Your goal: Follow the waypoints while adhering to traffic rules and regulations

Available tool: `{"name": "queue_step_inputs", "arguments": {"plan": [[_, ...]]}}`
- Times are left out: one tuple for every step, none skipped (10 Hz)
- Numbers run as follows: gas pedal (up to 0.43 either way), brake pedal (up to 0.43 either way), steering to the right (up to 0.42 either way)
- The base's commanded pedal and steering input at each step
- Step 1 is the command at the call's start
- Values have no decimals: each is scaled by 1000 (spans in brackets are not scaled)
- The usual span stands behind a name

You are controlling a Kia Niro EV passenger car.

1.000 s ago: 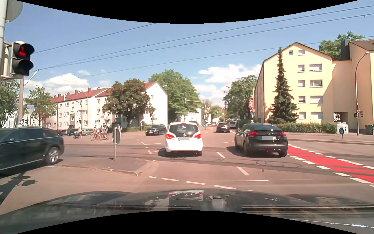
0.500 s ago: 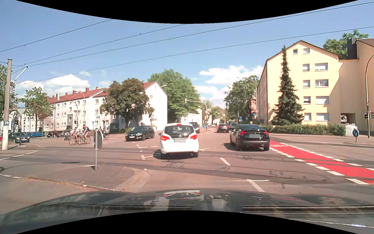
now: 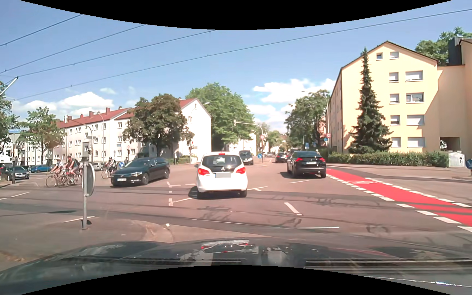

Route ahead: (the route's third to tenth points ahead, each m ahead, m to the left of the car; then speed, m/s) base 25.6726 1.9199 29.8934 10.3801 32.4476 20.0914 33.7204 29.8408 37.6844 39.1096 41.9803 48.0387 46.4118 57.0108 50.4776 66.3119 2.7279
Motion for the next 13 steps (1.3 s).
{"name": "queue_step_inputs", "arguments": {"plan": [[0, 0, -24], [0, 0, -39], [0, 0, -55], [0, 0, -80], [0, 12, -108], [0, 24, -127], [0, 43, -136], [0, 67, -136], [0, 91, -136], [0, 110, -135], [0, 128, -135], [0, 146, -134], [0, 159, -133]]}}
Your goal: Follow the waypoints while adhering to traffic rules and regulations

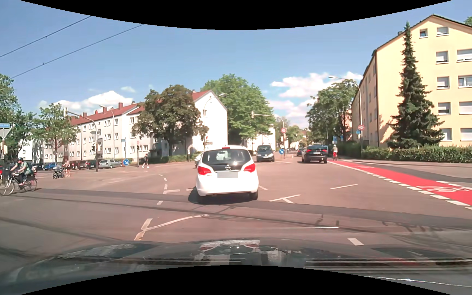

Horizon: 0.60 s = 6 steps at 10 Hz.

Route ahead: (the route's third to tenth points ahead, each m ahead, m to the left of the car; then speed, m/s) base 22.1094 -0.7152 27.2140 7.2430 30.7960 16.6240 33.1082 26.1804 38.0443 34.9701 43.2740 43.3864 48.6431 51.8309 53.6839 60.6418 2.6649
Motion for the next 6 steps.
{"name": "queue_step_inputs", "arguments": {"plan": [[0, 189, -133], [0, 207, -136], [0, 213, -141], [0, 220, -146], [0, 220, -148], [0, 220, -145]]}}
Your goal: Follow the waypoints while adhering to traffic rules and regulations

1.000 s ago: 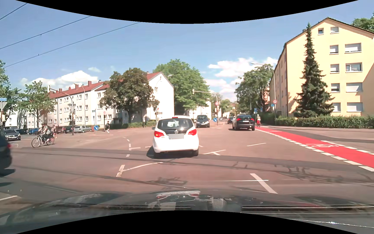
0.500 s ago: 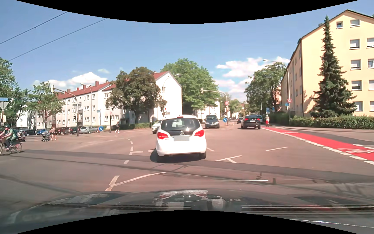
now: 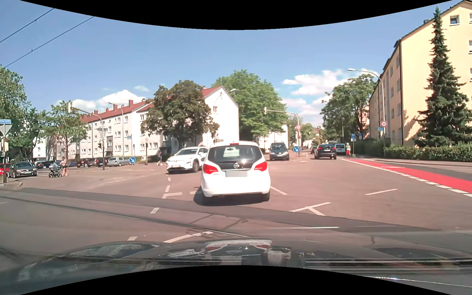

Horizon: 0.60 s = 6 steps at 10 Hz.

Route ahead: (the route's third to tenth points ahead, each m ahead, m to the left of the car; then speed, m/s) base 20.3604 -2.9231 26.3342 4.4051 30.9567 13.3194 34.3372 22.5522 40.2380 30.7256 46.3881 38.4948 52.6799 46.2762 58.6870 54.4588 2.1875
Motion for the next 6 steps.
{"name": "queue_step_inputs", "arguments": {"plan": [[0, 220, -140], [0, 220, -136], [0, 213, -135], [0, 207, -130], [0, 165, -122], [0, 140, -114]]}}
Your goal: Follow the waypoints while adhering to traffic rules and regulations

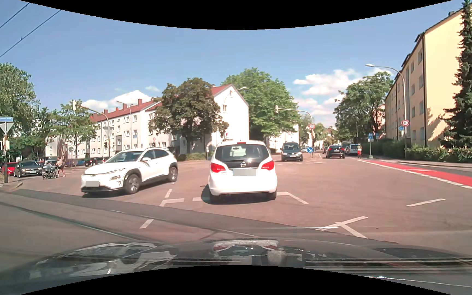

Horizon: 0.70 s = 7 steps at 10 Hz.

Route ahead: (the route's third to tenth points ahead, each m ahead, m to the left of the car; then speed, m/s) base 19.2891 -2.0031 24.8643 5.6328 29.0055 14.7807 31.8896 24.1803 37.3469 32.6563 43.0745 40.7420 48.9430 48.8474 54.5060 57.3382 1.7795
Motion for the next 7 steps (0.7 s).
{"name": "queue_step_inputs", "arguments": {"plan": [[0, 134, -110], [0, 128, -107], [0, 128, -102], [0, 128, -101], [0, 128, -100], [0, 128, -100], [0, 116, -100]]}}
